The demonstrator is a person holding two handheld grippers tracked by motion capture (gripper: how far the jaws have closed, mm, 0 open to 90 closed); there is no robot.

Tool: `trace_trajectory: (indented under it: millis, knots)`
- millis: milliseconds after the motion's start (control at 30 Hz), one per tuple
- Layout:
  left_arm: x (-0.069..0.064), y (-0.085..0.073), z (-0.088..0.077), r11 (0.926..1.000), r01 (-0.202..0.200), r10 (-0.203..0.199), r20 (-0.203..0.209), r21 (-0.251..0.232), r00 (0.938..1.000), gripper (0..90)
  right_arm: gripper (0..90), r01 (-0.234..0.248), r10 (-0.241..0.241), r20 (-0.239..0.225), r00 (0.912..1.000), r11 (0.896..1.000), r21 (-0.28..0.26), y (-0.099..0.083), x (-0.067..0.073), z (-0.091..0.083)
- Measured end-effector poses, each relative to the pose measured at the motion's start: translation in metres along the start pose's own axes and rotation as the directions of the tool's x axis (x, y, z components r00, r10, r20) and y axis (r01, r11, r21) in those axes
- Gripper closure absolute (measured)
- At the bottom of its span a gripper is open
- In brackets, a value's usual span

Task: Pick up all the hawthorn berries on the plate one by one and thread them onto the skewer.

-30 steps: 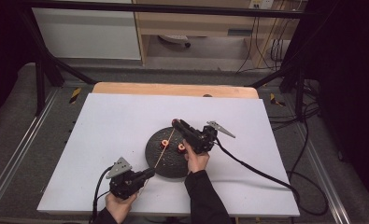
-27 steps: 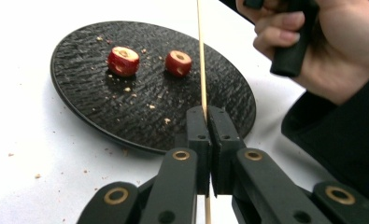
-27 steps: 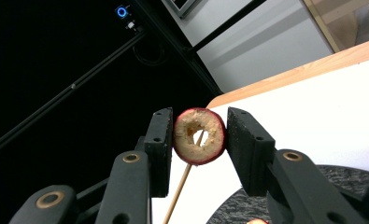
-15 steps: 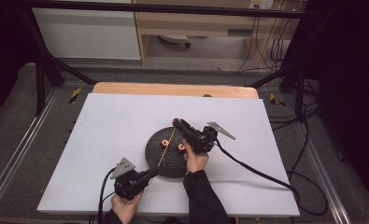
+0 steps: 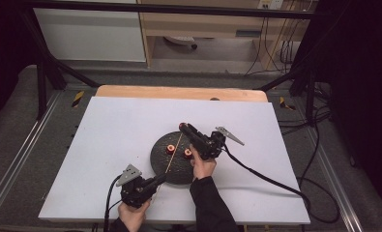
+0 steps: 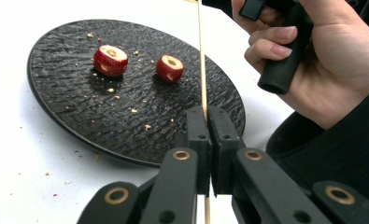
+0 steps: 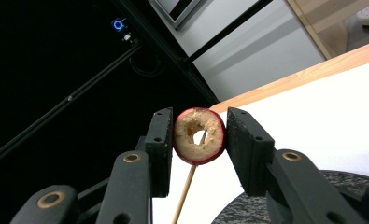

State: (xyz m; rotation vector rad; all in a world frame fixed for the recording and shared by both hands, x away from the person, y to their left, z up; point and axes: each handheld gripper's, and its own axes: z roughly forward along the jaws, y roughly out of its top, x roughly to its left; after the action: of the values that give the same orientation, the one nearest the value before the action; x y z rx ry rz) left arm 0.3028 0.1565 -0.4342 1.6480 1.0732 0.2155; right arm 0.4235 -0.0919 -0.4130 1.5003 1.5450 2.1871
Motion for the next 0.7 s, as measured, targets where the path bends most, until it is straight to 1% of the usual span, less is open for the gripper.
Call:
trace_trajectory:
  millis: [67,133,167,267,367,467,533,567,700]
  knots:
    - [0.001,-0.001,-0.003,0.9998,0.003,-0.003,-0.004,-0.018,1.0,88.2,63.0,-0.008,0.008,0.001,1.0,1.0,-0.014,0.001,0.0,-0.001]
    - [0.002,0.0,-0.005,0.9995,-0.003,0.003,-0.011,-0.031,0.9999,88.3,63.0,-0.021,0.021,0.002,0.9998,1.0,-0.01,0.003,-0.001,-0.001]
    - [0.001,0.0,-0.005,0.9995,-0.003,0.002,-0.013,-0.033,0.9999,88.3,63.0,-0.022,0.022,0.002,0.9998,1.0,-0.015,0.002,-0.001,-0.001]
    - [-0.002,-0.002,-0.001,0.9995,-0.004,0.004,-0.023,-0.031,0.9997,88.3,63.0,-0.042,0.042,-0.003,0.9991,0.999,-0.008,0.0,-0.001,0.0]
    - [-0.007,-0.002,0.005,0.9996,0.01,-0.011,-0.029,-0.026,0.9995,88.2,63.0,-0.065,0.065,-0.006,0.9979,0.998,0.003,-0.003,-0.003,0.001]
    - [-0.01,0.001,0.011,0.999,0.038,-0.039,-0.03,-0.023,0.9988,88.2,63.0,-0.064,0.065,-0.003,0.9979,0.998,0.011,-0.007,-0.004,0.002]
    - [-0.009,0.004,0.014,0.9986,0.045,-0.046,-0.029,-0.026,0.9985,88.2,63.0,-0.066,0.066,-0.005,0.9978,0.998,0.016,-0.009,-0.003,0.001]
    - [-0.008,0.006,0.015,0.9982,0.053,-0.053,-0.027,-0.029,0.9982,88.2,63.0,-0.059,0.059,-0.005,0.9983,0.998,0.018,-0.01,-0.003,0.001]
    - [-0.002,0.012,0.02,0.9981,0.057,-0.057,-0.026,-0.025,0.998,88.2,62.9,-0.058,0.058,-0.007,0.9983,0.998,0.038,-0.014,-0.002,-0.001]
